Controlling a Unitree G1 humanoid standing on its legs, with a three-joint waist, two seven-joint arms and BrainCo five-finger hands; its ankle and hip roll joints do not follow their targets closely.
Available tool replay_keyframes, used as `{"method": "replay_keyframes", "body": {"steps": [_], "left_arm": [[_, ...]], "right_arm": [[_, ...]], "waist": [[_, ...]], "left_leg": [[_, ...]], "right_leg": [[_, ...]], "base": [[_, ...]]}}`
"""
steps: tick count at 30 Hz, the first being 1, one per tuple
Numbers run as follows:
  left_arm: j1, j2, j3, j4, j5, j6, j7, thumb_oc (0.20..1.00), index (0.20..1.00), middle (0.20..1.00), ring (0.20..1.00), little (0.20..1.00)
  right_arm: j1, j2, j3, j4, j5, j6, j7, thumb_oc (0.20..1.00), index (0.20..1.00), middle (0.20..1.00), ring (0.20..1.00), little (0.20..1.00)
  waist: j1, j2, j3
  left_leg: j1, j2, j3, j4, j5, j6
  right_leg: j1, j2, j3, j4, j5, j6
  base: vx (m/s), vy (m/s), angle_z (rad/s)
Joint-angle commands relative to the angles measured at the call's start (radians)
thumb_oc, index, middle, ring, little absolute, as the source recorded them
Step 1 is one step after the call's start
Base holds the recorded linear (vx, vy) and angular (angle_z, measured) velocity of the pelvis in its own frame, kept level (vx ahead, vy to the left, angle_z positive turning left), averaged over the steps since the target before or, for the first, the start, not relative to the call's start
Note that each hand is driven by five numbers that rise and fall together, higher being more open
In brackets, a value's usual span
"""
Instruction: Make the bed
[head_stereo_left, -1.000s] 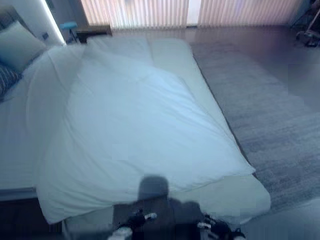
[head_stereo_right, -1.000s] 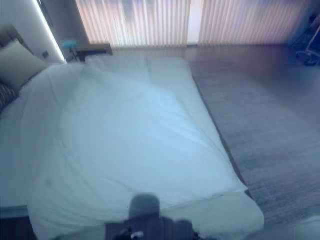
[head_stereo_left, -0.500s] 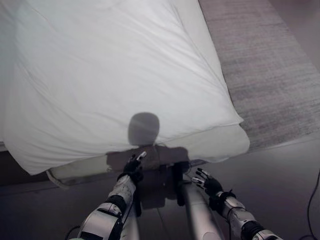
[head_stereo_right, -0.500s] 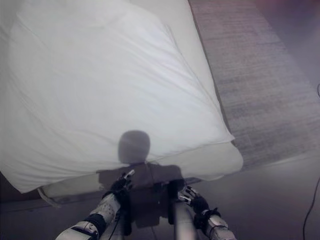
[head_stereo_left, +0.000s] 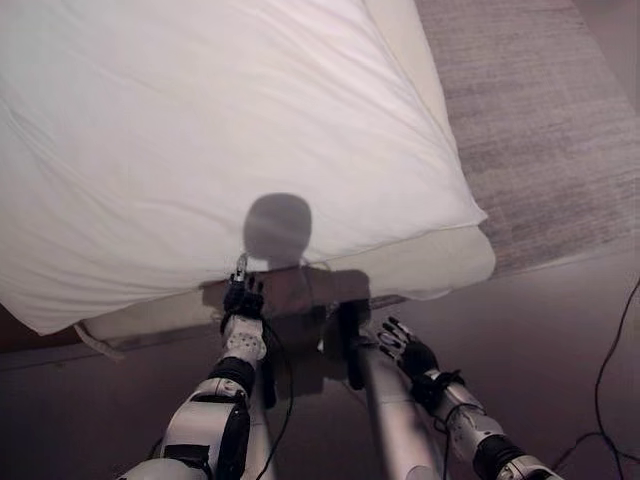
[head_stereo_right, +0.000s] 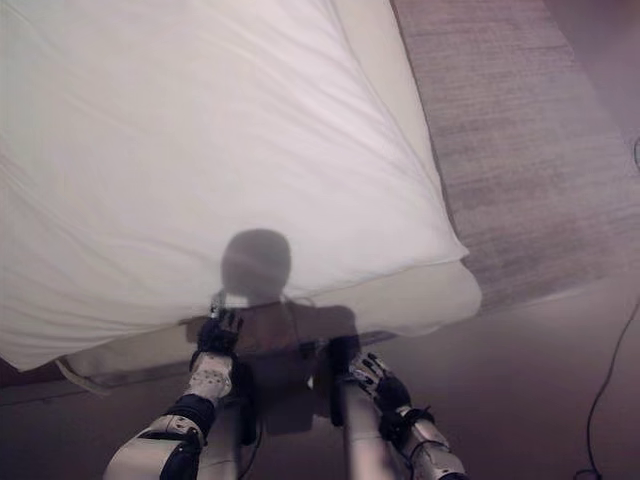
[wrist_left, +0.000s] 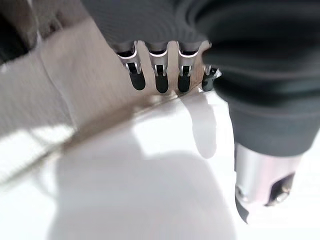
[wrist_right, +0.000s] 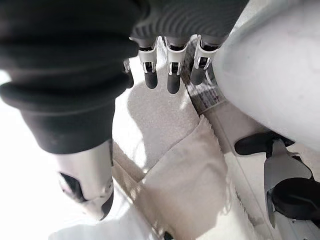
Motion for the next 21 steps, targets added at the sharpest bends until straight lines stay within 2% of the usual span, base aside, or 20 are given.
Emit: {"method": "replay_keyframes", "body": {"steps": [1,9,16,17,18,21], "left_arm": [[-0.051,0.005,0.016,-0.031,-0.039,-0.077,0.013,1.0,1.0,1.0,1.0,1.0],[-0.141,0.056,0.079,-0.012,-0.099,-0.121,0.072,1.0,1.0,1.0,1.0,1.0],[-0.183,0.103,0.103,-0.009,-0.091,-0.136,0.101,1.0,1.0,1.0,1.0,1.0],[-0.186,0.102,0.103,-0.017,-0.089,-0.142,0.101,0.58,0.58,0.58,0.58,0.58],[-0.187,0.103,0.103,-0.024,-0.088,-0.148,0.101,0.2,0.2,0.2,0.2,0.2],[-0.186,0.098,0.097,-0.052,-0.086,-0.166,0.099,0.2,0.2,0.2,0.2,0.2]], "right_arm": [[0.047,-0.023,0.039,-0.076,0.022,-0.033,0.004,1.0,1.0,1.0,1.0,1.0],[0.037,-0.028,0.064,-0.074,0.009,-0.023,0.001,1.0,1.0,1.0,1.0,1.0],[0.035,-0.031,0.073,-0.082,-0.004,-0.023,-0.014,1.0,1.0,1.0,1.0,1.0],[0.039,-0.032,0.076,-0.085,-0.007,-0.025,-0.017,1.0,1.0,1.0,1.0,1.0],[0.04,-0.032,0.076,-0.087,-0.007,-0.026,-0.021,1.0,1.0,1.0,1.0,1.0],[0.041,-0.028,0.079,-0.086,-0.012,-0.033,-0.031,1.0,1.0,1.0,1.0,1.0]], "waist": [[-0.002,0.007,-0.063],[-0.007,0.004,-0.068],[-0.008,0.002,-0.065],[-0.007,0.004,-0.065],[-0.006,0.003,-0.066],[-0.003,0.004,-0.068]], "left_leg": [[-0.09,-0.016,0.018,0.009,0.036,0.026],[-0.096,-0.011,0.022,0.012,0.036,0.023],[-0.112,-0.008,0.021,0.026,0.033,0.023],[-0.113,-0.008,0.022,0.026,0.034,0.023],[-0.113,-0.008,0.022,0.026,0.034,0.023],[-0.11,-0.01,0.022,0.022,0.034,0.023]], "right_leg": [[-0.004,0.008,-0.037,-0.028,0.016,0.014],[-0.015,0.009,-0.037,-0.023,0.018,0.015],[-0.026,0.006,-0.036,-0.019,0.02,0.017],[-0.027,0.005,-0.038,-0.019,0.02,0.017],[-0.028,0.003,-0.04,-0.018,0.02,0.017],[-0.027,0.001,-0.041,-0.017,0.02,0.017]], "base": [[0.0,0.006,-0.04],[0.0,0.01,-0.03],[0.0,0.004,-0.02],[0.01,0.011,-0.03],[0.01,0.008,-0.03],[0.0,0.0,0.0]]}}
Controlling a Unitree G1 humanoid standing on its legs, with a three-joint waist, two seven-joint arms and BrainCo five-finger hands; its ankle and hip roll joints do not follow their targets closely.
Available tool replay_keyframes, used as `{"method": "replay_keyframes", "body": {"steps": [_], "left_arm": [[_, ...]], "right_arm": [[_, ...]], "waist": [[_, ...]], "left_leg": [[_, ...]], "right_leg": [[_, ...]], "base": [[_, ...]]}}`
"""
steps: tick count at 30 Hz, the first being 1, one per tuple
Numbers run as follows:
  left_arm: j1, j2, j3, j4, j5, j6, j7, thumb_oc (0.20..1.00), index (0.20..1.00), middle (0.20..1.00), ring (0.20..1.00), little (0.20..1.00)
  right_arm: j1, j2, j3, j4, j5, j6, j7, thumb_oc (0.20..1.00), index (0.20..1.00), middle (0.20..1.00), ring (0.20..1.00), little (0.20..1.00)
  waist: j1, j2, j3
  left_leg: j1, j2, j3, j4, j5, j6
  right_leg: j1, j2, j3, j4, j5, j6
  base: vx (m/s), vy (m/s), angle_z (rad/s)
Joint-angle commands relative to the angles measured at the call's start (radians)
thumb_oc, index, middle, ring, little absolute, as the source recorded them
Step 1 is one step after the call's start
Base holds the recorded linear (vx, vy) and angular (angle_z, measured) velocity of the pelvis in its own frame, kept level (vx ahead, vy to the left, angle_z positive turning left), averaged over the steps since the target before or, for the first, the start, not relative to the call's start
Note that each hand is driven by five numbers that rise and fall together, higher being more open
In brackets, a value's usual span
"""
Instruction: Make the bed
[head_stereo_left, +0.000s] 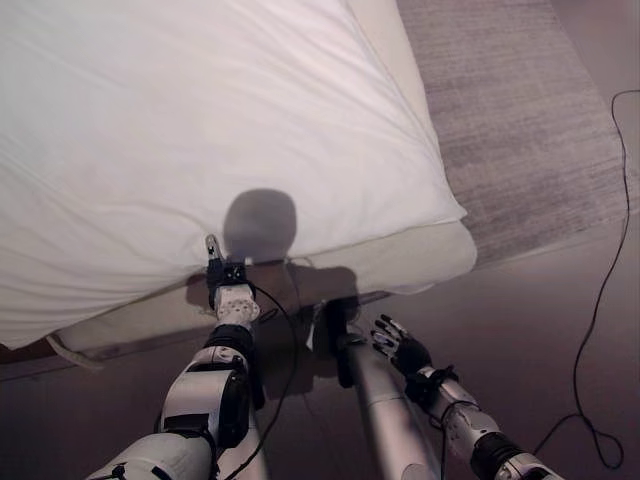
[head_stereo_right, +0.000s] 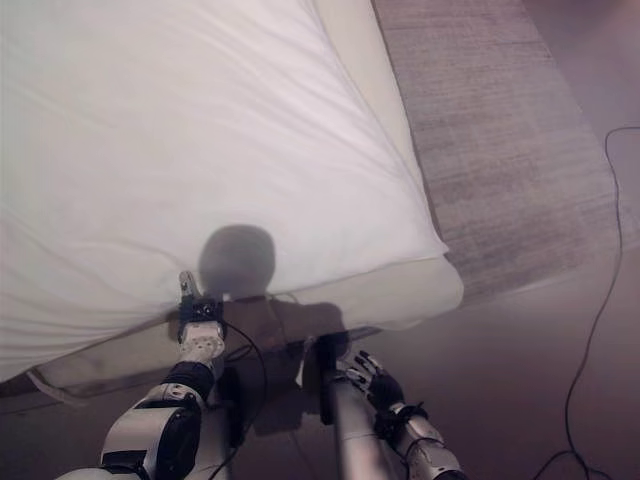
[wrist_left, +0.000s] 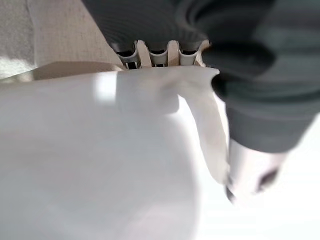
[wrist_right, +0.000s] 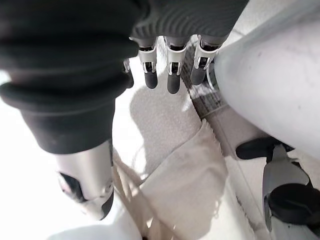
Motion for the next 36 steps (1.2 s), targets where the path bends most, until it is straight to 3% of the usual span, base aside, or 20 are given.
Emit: {"method": "replay_keyframes", "body": {"steps": [1,4,10,12,19,25,36], "left_arm": [[-0.05,0.059,0.003,-0.055,0.032,-0.089,-0.026,0.2,0.2,0.2,0.2,0.2],[-0.033,0.045,-0.016,-0.09,0.052,-0.097,-0.037,0.2,0.2,0.2,0.2,0.2],[0.026,-0.025,-0.087,-0.228,0.064,-0.108,-0.08,0.2,0.2,0.2,0.2,0.2],[0.061,-0.076,-0.147,-0.348,0.055,-0.116,-0.118,0.2,0.2,0.2,0.2,0.2],[0.149,-0.125,-0.291,-0.523,0.103,-0.086,-0.195,0.2,0.2,0.2,0.2,0.2],[0.211,-0.156,-0.381,-0.68,0.114,-0.085,-0.2,0.2,0.2,0.2,0.2,0.2],[0.288,-0.154,-0.475,-0.934,0.102,-0.1,-0.169,0.2,0.2,0.2,0.2,0.2]], "right_arm": [[0.046,-0.025,0.029,-0.056,-0.01,-0.033,-0.008,1.0,1.0,1.0,1.0,1.0],[0.041,-0.016,0.039,-0.059,-0.002,-0.036,-0.004,1.0,1.0,1.0,1.0,1.0],[-0.016,0.042,0.089,-0.061,0.139,0.029,0.07,1.0,1.0,1.0,1.0,1.0],[-0.078,0.078,0.109,-0.057,0.243,0.06,0.096,1.0,1.0,1.0,1.0,1.0],[-0.182,0.148,0.112,-0.039,0.464,0.136,0.176,1.0,1.0,1.0,1.0,1.0],[-0.278,0.216,0.091,-0.027,0.641,0.194,0.196,1.0,1.0,1.0,1.0,1.0],[-0.368,0.283,0.091,-0.145,0.77,0.143,0.136,1.0,1.0,1.0,1.0,1.0]], "waist": [[0.007,0.029,-0.064],[0.016,0.032,-0.063],[0.047,0.038,-0.041],[0.072,0.044,-0.019],[0.114,0.063,0.021],[0.154,0.089,0.049],[0.199,0.129,0.074]], "left_leg": [[-0.082,-0.035,0.02,-0.01,0.049,0.032],[-0.077,-0.037,0.02,-0.015,0.051,0.034],[-0.051,-0.058,0.011,-0.045,0.062,0.039],[-0.027,-0.072,0.005,-0.065,0.067,0.041],[0.006,-0.094,-0.008,-0.093,0.08,0.048],[0.026,-0.118,-0.026,-0.109,0.087,0.059],[0.041,-0.148,-0.048,-0.114,0.084,0.073]], "right_leg": [[-0.002,-0.019,-0.043,-0.023,0.015,0.021],[0.001,-0.02,-0.044,-0.027,0.016,0.02],[0.034,-0.024,-0.047,-0.054,0.024,0.018],[0.058,-0.028,-0.052,-0.064,0.023,0.018],[0.096,-0.038,-0.066,-0.074,0.021,0.016],[0.117,-0.048,-0.079,-0.076,0.022,0.017],[0.129,-0.07,-0.097,-0.062,0.01,0.02]], "base": [[0.0,0.0,0.0],[0.0,0.0,0.0],[0.0,0.0,0.0],[0.01,-0.001,0.05],[0.0,-0.008,0.14],[0.01,-0.009,0.17],[0.01,0.006,0.1]]}}
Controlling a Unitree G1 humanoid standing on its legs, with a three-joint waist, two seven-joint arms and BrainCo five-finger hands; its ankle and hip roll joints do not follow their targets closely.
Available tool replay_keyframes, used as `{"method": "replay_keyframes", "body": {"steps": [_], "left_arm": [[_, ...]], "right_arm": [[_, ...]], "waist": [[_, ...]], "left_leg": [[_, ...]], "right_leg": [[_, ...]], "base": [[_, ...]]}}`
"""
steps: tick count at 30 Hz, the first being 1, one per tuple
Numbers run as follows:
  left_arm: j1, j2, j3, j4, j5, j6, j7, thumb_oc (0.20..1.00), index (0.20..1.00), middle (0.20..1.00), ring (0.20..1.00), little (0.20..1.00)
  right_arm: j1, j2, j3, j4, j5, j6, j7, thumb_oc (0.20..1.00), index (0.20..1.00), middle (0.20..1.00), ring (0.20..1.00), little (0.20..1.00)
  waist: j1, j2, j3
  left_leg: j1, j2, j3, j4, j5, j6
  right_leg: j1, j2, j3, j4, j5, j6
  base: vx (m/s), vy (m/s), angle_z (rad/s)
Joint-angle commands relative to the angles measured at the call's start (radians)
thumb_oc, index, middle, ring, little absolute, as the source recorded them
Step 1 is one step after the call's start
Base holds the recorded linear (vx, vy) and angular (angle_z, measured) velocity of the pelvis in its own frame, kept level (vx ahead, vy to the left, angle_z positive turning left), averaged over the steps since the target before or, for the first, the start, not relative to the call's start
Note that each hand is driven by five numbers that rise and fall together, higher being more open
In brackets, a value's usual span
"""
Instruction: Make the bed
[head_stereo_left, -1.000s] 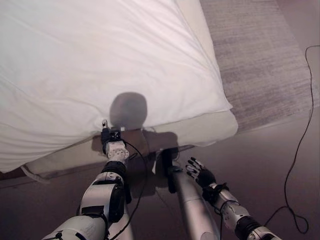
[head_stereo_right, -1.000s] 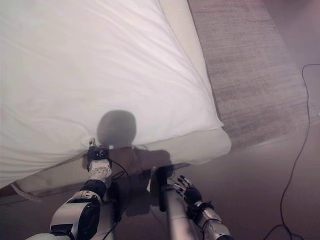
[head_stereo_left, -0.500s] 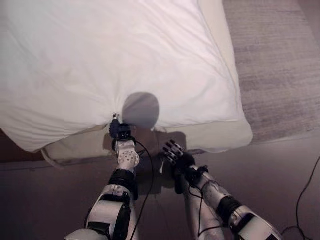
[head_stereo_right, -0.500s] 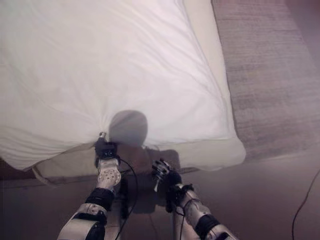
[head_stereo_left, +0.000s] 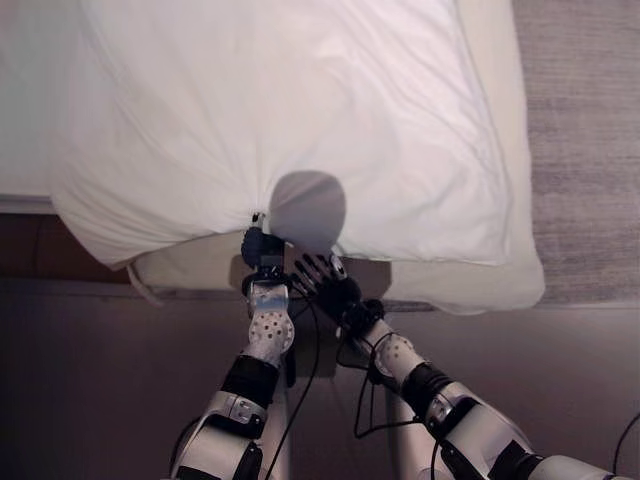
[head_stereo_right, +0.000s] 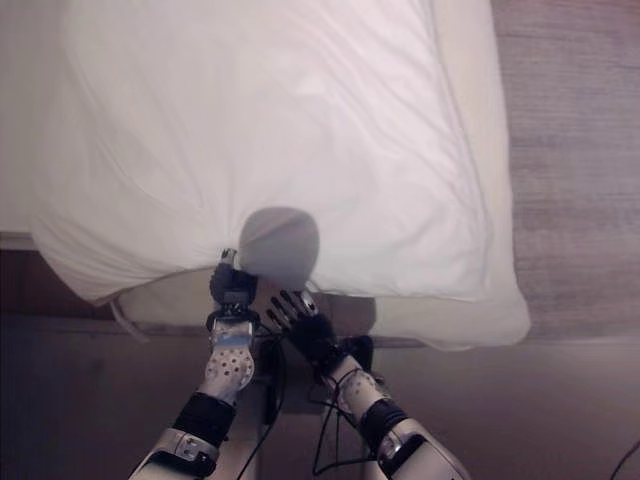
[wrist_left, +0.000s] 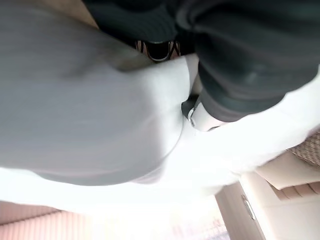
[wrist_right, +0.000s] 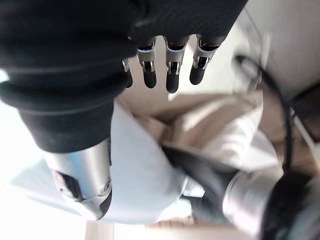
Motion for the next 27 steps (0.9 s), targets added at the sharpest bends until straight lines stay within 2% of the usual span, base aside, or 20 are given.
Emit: {"method": "replay_keyframes", "body": {"steps": [1,10,14,20,27], "left_arm": [[-0.015,-0.044,-0.065,-0.188,0.087,-0.021,-0.038,0.2,0.2,0.2,0.2,0.2],[-0.027,-0.034,-0.056,-0.287,0.135,-0.071,0.019,0.2,0.2,0.2,0.2,0.2],[-0.018,-0.027,-0.029,-0.3,0.171,-0.097,0.06,0.2,0.2,0.2,0.2,0.2],[0.006,-0.017,0.011,-0.302,0.207,-0.113,0.093,0.2,0.2,0.2,0.2,0.2],[0.025,-0.005,0.048,-0.323,0.233,-0.127,0.111,0.2,0.2,0.2,0.2,0.2]], "right_arm": [[-0.002,0.039,0.004,-0.074,0.052,-0.029,0.006,1.0,1.0,1.0,1.0,1.0],[-0.065,0.036,-0.081,-0.144,0.106,-0.109,0.004,1.0,1.0,1.0,1.0,1.0],[-0.066,-0.008,-0.146,-0.241,0.101,-0.175,0.013,1.0,1.0,1.0,1.0,1.0],[-0.01,-0.054,-0.233,-0.324,0.116,-0.222,0.017,1.0,1.0,1.0,1.0,1.0],[0.032,-0.085,-0.346,-0.321,0.149,-0.289,-0.014,1.0,1.0,1.0,1.0,1.0]], "waist": [[0.0,0.051,-0.041],[0.007,0.068,-0.045],[0.0,0.073,-0.048],[-0.014,0.073,-0.054],[-0.027,0.074,-0.057]], "left_leg": [[-0.048,-0.055,0.009,-0.044,0.031,0.044],[-0.058,-0.069,0.001,-0.052,0.038,0.051],[-0.059,-0.069,0.0,-0.044,0.028,0.053],[-0.066,-0.068,0.002,-0.042,0.027,0.052],[-0.072,-0.066,0.002,-0.035,0.019,0.053]], "right_leg": [[0.021,0.023,-0.039,-0.065,0.024,0.022],[0.007,0.016,-0.046,-0.061,0.024,0.022],[-0.002,0.015,-0.045,-0.042,0.01,0.022],[-0.01,0.016,-0.044,-0.042,0.006,0.022],[-0.021,0.018,-0.044,-0.03,-0.003,0.023]], "base": [[0.01,0.01,0.12],[0.01,0.004,0.05],[0.03,0.003,0.04],[0.01,0.0,0.02],[0.03,-0.005,0.0]]}}
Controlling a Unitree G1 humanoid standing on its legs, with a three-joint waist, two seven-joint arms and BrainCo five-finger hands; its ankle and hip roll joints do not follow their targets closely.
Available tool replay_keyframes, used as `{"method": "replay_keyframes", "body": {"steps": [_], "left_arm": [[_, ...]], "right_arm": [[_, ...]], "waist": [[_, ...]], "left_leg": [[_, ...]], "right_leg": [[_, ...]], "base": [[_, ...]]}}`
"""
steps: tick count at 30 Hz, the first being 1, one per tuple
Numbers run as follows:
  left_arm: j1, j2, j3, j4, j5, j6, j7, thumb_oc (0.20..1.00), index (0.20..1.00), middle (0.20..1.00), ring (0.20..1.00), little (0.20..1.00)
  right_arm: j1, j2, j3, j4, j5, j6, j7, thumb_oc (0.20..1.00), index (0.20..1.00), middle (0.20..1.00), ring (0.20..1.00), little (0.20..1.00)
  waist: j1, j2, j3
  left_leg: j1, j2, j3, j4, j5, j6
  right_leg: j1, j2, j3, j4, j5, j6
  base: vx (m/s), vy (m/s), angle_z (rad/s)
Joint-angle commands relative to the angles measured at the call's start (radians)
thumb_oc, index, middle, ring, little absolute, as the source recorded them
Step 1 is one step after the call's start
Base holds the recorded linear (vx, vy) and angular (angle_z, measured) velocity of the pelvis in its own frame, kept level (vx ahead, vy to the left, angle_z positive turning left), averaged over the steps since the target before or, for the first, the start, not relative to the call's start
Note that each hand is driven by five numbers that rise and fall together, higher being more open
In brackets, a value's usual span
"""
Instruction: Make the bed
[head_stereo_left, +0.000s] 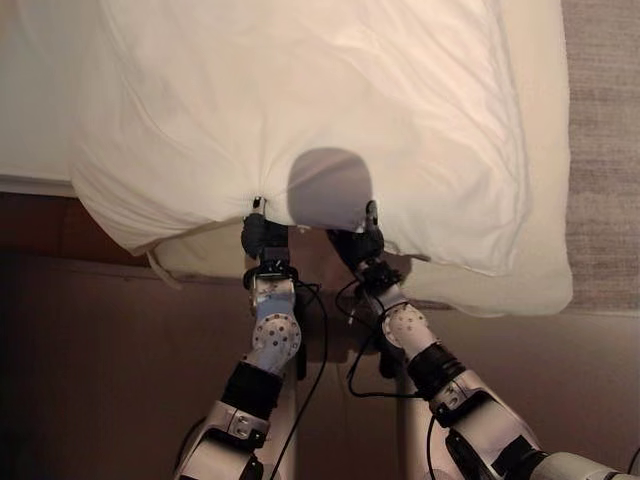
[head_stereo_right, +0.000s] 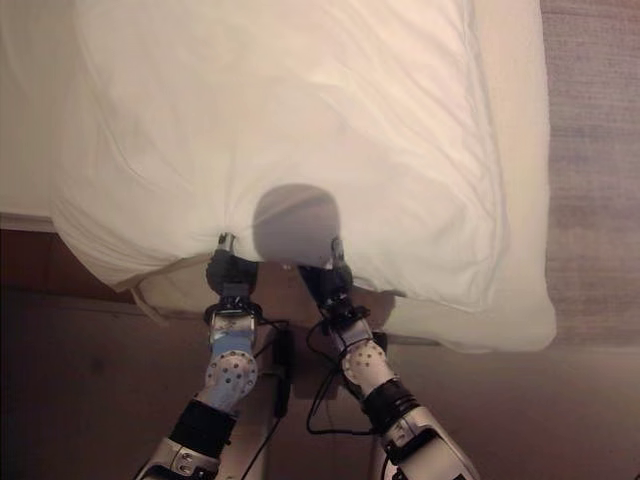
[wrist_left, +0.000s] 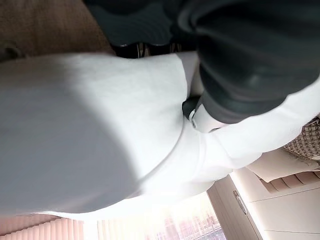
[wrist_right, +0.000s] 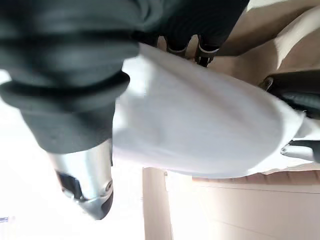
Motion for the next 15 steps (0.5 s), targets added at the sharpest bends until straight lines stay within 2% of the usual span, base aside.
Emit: {"method": "replay_keyframes", "body": {"steps": [1,11,15], "left_arm": [[0.019,0.004,0.077,-0.194,0.123,-0.095,-0.029,0.2,0.2,0.2,0.2,0.2],[0.04,0.02,0.11,-0.226,0.148,-0.098,-0.024,0.2,0.2,0.2,0.2,0.2],[0.046,0.029,0.133,-0.23,0.158,-0.101,-0.016,0.2,0.2,0.2,0.2,0.2]], "right_arm": [[0.031,-0.052,-0.225,-0.071,0.095,-0.152,0.0,1.0,1.0,1.0,1.0,1.0],[0.06,-0.129,-0.37,0.034,0.113,-0.15,-0.021,1.0,1.0,1.0,1.0,1.0],[0.061,-0.151,-0.423,0.041,0.11,-0.179,-0.036,1.0,1.0,1.0,1.0,1.0]], "waist": [[-0.022,0.058,-0.069],[-0.034,0.059,-0.084],[-0.039,0.058,-0.086]], "left_leg": [[-0.056,-0.045,0.021,-0.017,0.012,0.049],[-0.064,-0.038,0.024,-0.021,0.01,0.044],[-0.064,-0.034,0.029,-0.032,0.017,0.039]], "right_leg": [[0.006,0.043,-0.023,-0.06,0.03,0.018],[-0.013,0.046,-0.026,-0.046,0.023,0.017],[-0.015,0.049,-0.025,-0.053,0.026,0.019]], "base": [[0.0,0.0,0.0],[0.0,-0.003,0.0],[0.0,0.0,0.0]]}}
